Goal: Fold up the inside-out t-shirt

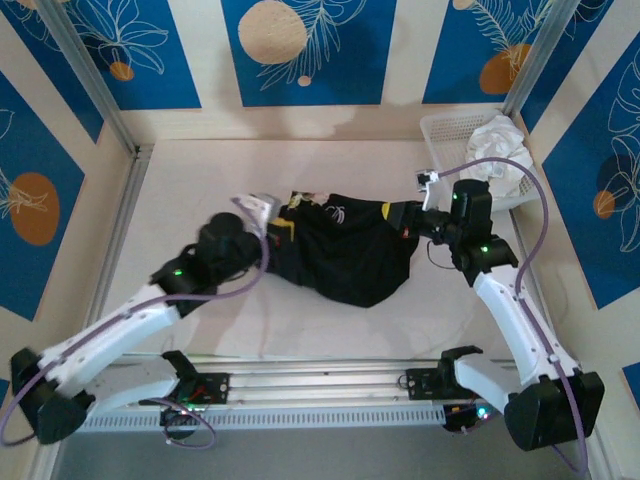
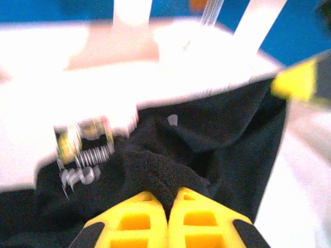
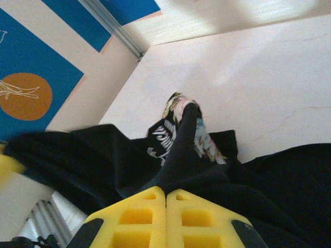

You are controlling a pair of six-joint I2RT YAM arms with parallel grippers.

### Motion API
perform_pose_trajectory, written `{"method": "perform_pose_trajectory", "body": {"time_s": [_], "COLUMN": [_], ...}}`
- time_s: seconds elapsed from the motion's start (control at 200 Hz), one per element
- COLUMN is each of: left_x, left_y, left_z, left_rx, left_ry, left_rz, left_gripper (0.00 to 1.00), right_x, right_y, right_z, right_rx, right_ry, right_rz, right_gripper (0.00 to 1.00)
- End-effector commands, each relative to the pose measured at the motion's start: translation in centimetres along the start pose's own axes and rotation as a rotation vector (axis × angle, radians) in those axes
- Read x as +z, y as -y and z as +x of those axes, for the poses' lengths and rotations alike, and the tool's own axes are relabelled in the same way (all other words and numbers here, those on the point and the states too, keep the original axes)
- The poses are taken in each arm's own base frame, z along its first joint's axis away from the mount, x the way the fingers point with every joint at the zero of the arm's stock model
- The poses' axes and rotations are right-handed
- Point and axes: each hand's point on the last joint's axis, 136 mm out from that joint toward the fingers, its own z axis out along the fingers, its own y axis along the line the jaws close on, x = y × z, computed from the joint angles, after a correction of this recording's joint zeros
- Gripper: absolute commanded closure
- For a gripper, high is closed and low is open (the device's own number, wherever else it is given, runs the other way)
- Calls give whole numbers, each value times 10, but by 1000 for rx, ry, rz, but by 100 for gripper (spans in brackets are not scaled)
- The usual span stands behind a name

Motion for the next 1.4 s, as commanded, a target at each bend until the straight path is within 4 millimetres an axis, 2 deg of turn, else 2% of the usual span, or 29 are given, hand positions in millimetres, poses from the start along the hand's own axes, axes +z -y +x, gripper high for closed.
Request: {"method": "perform_pose_trajectory", "body": {"time_s": [0.0,0.11,0.22,0.35,0.44,0.515,0.605,0.7,0.825,0.955,1.065,1.31,1.395], "left_x": [-24,-42,-45,-41,-35,-30,-27,-27,-29,-34,-40,-49,-50], "left_y": [1,-7,-23,-41,-40,-36,-28,-24,-24,-25,-26,-29,-29], "left_z": [-29,-48,-45,-18,13,42,68,81,86,85,83,82,81], "left_rx": [58,65,67,41,25,-4,-39,-66,-73,-64,-54,-44,-41], "left_ry": [54,99,104,57,2,-61,-116,-134,-142,-142,-140,-129,-128], "left_rz": [21,-12,-65,-119,-80,-28,38,73,76,70,58,38,36], "left_gripper": [100,100,100,100,100,100,100,100,100,100,100,100,100], "right_x": [-12,-15,-11,-4,3,9,14,20,38,66,89,129,140], "right_y": [-1,-6,-2,26,42,47,44,28,-6,-20,-17,-3,8], "right_z": [-8,-6,6,34,62,87,108,111,110,121,135,147,155], "right_rx": [-73,-73,-23,107,162,163,65,-147,-425,-594,-651,-607,-577], "right_ry": [30,35,24,4,-55,-113,-179,-191,-183,-267,-352,-438,-482], "right_rz": [46,25,9,87,138,162,221,260,211,167,152,100,112], "right_gripper": [100,100,100,100,100,100,85,65,52,44,35,33,33]}}
